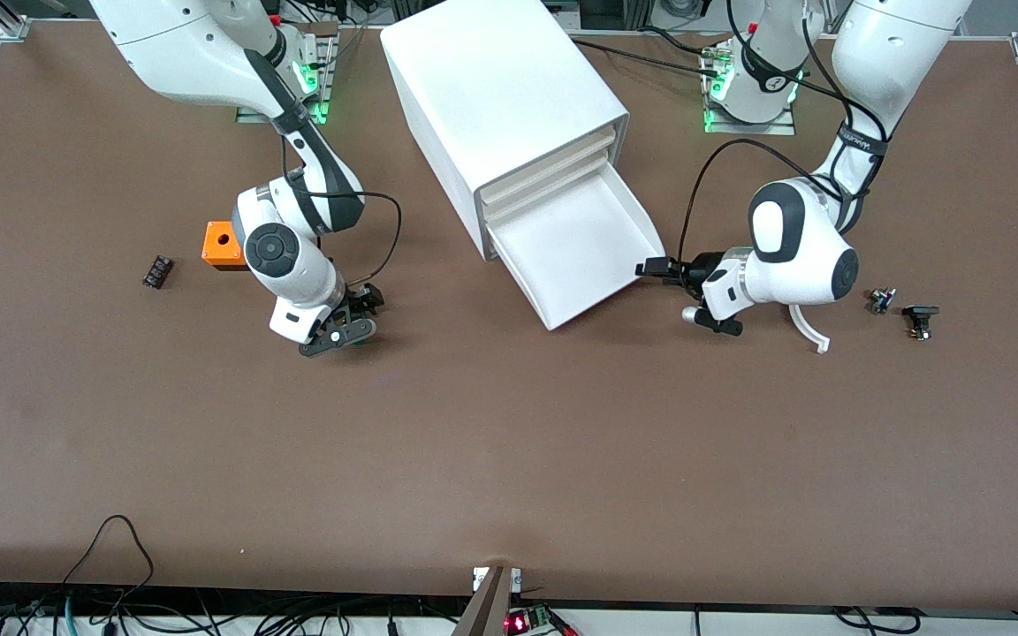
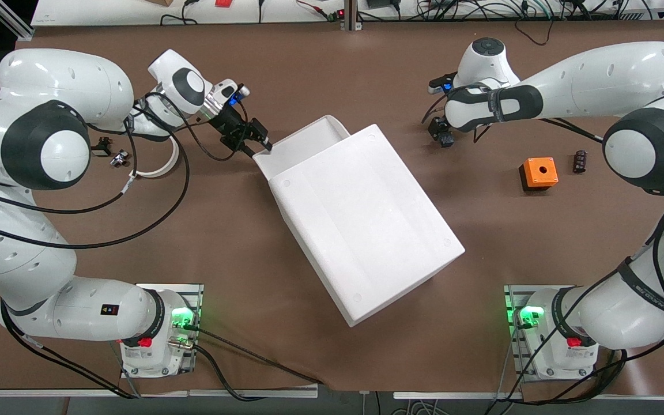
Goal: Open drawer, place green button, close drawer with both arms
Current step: 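Grasp the green push button with the right gripper while the left gripper withdraws, then carry the green button into the open drawer with the right gripper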
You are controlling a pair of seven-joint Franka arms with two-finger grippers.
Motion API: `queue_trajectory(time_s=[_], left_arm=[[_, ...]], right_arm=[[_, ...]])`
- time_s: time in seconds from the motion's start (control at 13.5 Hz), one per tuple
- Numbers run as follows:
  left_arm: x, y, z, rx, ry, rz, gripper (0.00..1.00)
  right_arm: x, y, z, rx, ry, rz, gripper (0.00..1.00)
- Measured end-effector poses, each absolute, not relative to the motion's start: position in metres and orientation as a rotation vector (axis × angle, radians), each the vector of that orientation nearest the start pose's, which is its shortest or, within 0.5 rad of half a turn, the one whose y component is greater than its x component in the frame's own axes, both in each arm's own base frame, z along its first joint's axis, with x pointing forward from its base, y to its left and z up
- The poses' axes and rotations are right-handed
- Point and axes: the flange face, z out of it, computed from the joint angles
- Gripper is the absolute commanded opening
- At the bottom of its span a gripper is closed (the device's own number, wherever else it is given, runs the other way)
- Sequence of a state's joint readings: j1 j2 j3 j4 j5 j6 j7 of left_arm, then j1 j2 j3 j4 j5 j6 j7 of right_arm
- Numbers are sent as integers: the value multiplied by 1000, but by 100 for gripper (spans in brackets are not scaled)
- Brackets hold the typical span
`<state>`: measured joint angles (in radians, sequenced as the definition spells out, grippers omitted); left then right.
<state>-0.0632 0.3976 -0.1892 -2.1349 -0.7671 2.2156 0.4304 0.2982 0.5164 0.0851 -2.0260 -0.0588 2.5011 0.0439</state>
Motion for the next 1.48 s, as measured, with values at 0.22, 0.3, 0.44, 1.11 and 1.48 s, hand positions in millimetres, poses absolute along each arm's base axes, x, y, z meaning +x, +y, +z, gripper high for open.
queue_trajectory(time_s=[0.22, 0.3, 0.44, 1.11, 1.48], left_arm=[[561, -96, 285, 2536, -43, -53, 100], [571, -64, 318, 2546, -7, 40, 100], [574, -18, 371, 2598, -6, 164, 100], [537, 44, 587, 3088, -487, 23, 100], [542, 21, 579, 3125, -399, -19, 100]], right_arm=[[552, 213, 183, -3095, -550, 81, 71], [551, 211, 181, -3097, -545, 89, 59], [548, 210, 178, -3098, -542, 100, 44], [565, 214, 197, -3093, -532, 24, 28], [616, 231, 299, -3060, -684, -130, 28]])
